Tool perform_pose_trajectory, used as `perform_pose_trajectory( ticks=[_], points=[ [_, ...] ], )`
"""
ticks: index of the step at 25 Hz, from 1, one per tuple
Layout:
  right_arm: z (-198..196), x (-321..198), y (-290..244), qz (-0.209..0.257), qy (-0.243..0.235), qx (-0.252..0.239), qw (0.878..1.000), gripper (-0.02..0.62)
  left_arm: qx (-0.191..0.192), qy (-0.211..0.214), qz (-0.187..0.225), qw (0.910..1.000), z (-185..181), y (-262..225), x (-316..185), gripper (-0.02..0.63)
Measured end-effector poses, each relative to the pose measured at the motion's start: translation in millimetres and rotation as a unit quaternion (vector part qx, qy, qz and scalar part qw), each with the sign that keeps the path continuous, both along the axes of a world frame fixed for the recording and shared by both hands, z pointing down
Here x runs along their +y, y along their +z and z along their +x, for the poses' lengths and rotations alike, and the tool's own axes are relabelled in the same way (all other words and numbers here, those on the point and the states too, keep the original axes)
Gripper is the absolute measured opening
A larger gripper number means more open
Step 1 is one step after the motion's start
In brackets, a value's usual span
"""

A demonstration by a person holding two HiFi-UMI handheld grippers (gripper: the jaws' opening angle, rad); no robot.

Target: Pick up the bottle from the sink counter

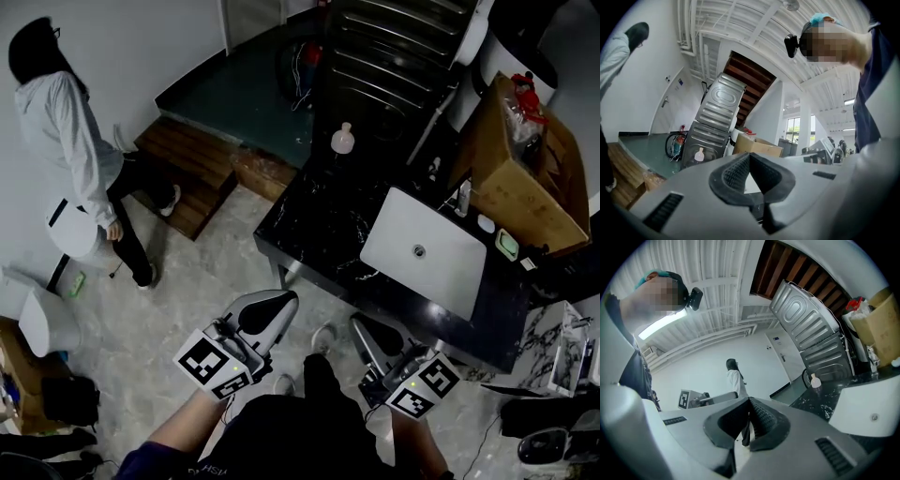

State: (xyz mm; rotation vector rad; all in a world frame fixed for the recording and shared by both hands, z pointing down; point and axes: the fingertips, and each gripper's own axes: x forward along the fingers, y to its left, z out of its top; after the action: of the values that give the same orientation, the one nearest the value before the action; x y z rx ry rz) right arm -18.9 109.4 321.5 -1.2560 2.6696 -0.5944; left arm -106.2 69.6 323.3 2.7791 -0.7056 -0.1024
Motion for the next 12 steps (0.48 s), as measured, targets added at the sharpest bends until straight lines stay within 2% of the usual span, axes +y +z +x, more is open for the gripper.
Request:
perform_pose_trajectory(
  ticks=[12],
  points=[
    [57, -100, 17, -0.022, -0.013, -0.008, 1.0, 0.018, -0.01, -0.017, -0.023, 0.9995, 57, 19, -99, 0.008]
  ],
)
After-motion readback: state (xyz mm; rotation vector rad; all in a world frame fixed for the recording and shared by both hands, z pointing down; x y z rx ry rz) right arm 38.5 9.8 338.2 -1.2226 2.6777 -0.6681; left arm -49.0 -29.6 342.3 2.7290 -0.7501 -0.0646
